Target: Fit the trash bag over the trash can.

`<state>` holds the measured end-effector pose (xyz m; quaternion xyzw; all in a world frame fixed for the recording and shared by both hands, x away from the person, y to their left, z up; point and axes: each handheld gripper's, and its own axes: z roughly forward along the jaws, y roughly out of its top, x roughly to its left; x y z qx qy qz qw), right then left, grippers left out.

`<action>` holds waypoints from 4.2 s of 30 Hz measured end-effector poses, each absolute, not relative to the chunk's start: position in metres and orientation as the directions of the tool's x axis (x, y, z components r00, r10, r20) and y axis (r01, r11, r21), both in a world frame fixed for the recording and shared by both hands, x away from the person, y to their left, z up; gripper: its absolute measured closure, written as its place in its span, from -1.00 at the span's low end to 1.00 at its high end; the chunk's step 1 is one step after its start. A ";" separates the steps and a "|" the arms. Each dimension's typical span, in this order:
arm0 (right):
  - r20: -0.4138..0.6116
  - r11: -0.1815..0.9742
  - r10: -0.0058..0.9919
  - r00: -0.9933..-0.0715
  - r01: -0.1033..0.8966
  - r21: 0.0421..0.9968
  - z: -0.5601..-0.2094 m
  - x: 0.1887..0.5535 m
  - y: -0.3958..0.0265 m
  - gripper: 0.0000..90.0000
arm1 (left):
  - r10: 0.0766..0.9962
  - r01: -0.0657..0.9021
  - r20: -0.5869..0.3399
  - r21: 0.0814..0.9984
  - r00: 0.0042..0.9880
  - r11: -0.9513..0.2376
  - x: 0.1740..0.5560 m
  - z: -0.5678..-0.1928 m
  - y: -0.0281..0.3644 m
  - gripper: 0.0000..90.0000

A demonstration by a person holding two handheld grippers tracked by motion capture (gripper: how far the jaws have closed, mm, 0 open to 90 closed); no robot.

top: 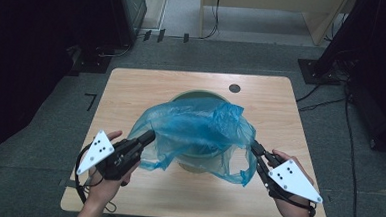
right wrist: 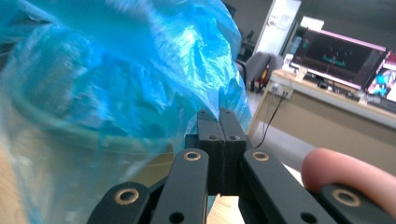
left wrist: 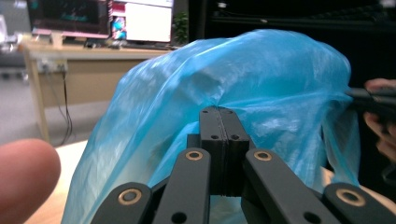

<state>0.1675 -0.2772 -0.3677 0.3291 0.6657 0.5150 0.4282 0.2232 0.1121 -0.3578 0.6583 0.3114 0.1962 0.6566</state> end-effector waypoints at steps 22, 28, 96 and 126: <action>-0.041 0.120 0.947 -0.317 0.234 0.965 -0.389 0.279 -0.267 1.00 | 0.693 0.399 -0.421 0.893 0.585 0.207 0.343 -0.385 0.100 0.95; 0.007 0.086 0.956 -0.292 0.307 0.948 -0.400 0.299 -0.264 1.00 | 0.679 0.502 -0.517 0.829 0.522 0.247 0.372 -0.396 0.093 0.95; 0.352 -0.230 0.921 -0.166 0.497 0.837 -0.464 0.330 -0.269 1.00 | 0.724 0.792 -0.605 0.596 0.332 0.135 0.395 -0.487 0.070 0.93; 0.286 -0.194 0.865 -0.412 0.252 0.948 -0.431 0.213 -0.308 0.19 | 0.768 0.485 -0.427 0.857 0.477 0.175 0.296 -0.470 0.108 -0.03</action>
